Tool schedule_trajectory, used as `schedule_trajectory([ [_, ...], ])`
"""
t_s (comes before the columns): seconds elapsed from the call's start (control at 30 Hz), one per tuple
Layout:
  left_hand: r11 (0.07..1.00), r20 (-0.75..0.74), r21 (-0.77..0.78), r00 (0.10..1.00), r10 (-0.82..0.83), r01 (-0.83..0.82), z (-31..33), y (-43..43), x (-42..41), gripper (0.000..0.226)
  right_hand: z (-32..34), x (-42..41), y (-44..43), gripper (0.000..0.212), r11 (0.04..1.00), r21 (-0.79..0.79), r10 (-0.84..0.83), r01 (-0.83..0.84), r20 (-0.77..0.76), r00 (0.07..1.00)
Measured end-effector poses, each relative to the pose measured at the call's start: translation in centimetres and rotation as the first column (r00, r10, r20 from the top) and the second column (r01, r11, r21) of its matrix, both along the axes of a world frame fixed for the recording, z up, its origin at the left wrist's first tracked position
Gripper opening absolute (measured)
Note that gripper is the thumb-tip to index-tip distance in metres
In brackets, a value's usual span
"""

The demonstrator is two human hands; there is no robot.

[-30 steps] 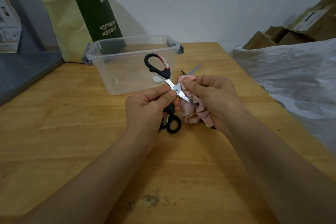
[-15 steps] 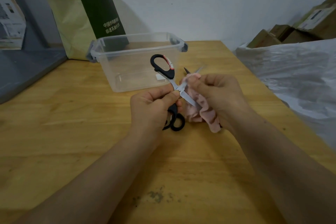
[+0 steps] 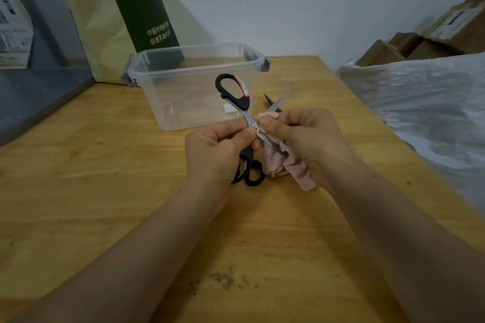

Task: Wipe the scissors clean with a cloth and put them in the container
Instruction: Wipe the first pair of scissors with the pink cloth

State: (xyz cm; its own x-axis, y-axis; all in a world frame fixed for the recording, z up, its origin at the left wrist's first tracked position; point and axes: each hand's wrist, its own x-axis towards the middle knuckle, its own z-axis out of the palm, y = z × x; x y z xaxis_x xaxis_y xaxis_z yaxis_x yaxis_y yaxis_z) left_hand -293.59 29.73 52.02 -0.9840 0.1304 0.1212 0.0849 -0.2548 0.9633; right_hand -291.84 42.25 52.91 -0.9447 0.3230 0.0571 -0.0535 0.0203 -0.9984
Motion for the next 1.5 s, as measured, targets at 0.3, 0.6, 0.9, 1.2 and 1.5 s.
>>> schedule_trajectory([
  [0.3,0.999,0.022,0.042,1.0,-0.01,0.009,0.0,0.2,0.2,0.018,0.3,0.6,0.8,0.015,0.998,-0.01,0.07,-0.069,0.024,0.997],
  [0.6,1.0,-0.03,-0.005,1.0,0.002,-0.002,-0.1,0.3,0.0,0.021,-0.3,-0.4,-0.2,0.011,0.995,-0.1,0.001,-0.003,-0.02,1.0],
  [0.9,0.999,0.035,0.036,0.999,-0.032,0.031,0.0,0.2,0.2,0.03,-0.2,0.0,0.8,0.011,0.99,-0.094,0.108,-0.101,0.072,0.992],
  [1.2,0.999,0.005,-0.024,1.0,-0.023,0.023,0.1,0.3,0.5,0.023,0.4,0.0,0.9,0.023,0.969,-0.245,-0.037,0.042,0.024,0.999],
  [1.5,0.998,-0.009,-0.05,0.999,-0.033,0.033,0.0,0.4,0.5,0.023,0.1,-0.4,0.9,0.02,0.97,-0.213,-0.117,0.118,0.02,0.993],
])
